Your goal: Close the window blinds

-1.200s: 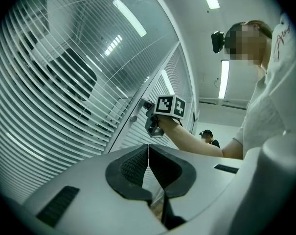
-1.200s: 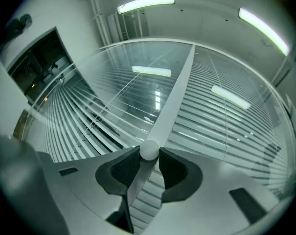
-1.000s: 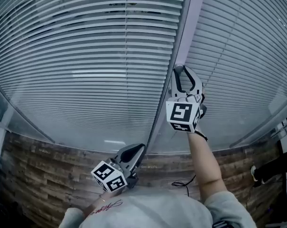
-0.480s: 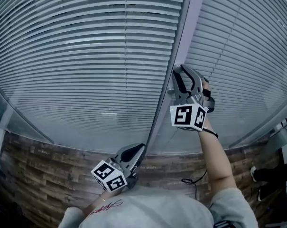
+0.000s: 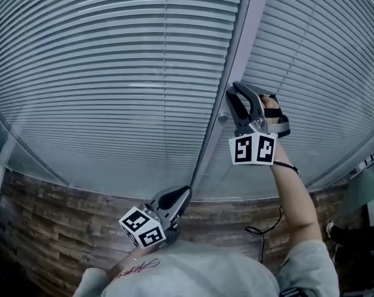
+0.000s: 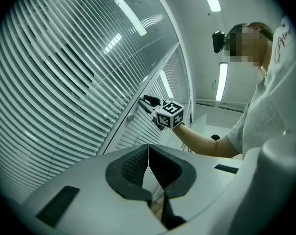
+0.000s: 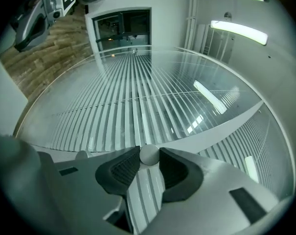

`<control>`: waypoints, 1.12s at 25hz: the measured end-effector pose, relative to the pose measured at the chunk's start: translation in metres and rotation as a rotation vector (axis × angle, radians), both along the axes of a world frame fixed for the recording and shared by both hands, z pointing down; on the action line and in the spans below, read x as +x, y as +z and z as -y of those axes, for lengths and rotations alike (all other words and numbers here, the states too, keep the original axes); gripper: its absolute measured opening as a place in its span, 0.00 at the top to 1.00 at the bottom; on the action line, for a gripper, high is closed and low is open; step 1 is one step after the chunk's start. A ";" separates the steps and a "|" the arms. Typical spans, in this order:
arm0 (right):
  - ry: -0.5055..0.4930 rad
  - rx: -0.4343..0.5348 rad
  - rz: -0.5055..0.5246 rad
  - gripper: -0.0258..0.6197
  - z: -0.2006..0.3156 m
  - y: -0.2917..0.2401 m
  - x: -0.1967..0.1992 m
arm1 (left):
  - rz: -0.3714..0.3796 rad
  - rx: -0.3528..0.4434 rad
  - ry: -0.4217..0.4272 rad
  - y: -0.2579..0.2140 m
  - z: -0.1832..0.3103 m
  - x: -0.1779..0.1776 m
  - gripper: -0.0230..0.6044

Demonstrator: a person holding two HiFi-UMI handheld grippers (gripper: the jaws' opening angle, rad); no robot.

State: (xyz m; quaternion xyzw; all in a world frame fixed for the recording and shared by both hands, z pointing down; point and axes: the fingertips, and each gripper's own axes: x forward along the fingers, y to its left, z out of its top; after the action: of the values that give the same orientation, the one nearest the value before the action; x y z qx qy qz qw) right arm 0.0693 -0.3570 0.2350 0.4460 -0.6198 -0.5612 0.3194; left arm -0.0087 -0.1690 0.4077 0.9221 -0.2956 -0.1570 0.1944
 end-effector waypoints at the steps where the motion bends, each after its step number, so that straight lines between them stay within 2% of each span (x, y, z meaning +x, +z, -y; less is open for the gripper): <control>1: -0.002 0.001 -0.018 0.75 0.000 0.001 0.000 | 0.000 0.002 0.001 0.001 0.000 0.000 0.93; 5: -0.010 0.010 -0.087 0.76 -0.001 0.009 -0.002 | 0.004 0.003 0.006 0.007 -0.002 0.001 0.93; 8: -0.009 0.009 -0.097 0.75 0.000 0.009 -0.004 | 0.003 0.011 0.009 0.008 -0.002 0.000 0.93; 11: 0.003 0.014 -0.051 0.75 0.000 0.008 -0.003 | 0.003 0.009 0.015 0.006 -0.003 0.002 0.93; 13: 0.021 0.022 0.023 0.75 -0.003 0.006 -0.002 | 0.002 0.006 0.015 0.006 -0.005 0.002 0.93; 14: 0.021 0.017 0.089 0.75 -0.006 0.004 -0.002 | 0.003 0.000 0.011 0.006 -0.006 0.002 0.93; 16: -0.001 -0.032 0.284 0.74 -0.010 0.001 -0.001 | 0.004 -0.005 0.005 0.007 -0.007 0.000 0.93; 18: -0.029 -0.126 0.525 0.71 -0.011 0.003 0.001 | 0.005 -0.003 0.005 0.010 -0.008 -0.001 0.93; 23: -0.124 -0.348 1.149 0.70 -0.003 0.006 0.010 | 0.007 -0.016 -0.003 0.010 -0.009 -0.003 0.93; 25: -0.143 -0.379 1.282 0.70 0.000 0.005 0.011 | 0.006 -0.019 -0.006 0.009 -0.008 -0.002 0.93; 28: -0.124 -0.349 1.352 0.70 0.001 0.003 0.013 | 0.005 -0.013 -0.009 0.011 -0.009 -0.004 0.93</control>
State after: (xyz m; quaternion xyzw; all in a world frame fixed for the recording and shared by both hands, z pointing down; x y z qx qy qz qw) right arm 0.0823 -0.3584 0.2378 0.6032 -0.7880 -0.0701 -0.1019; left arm -0.0123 -0.1600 0.4188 0.9198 -0.3012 -0.1536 0.1990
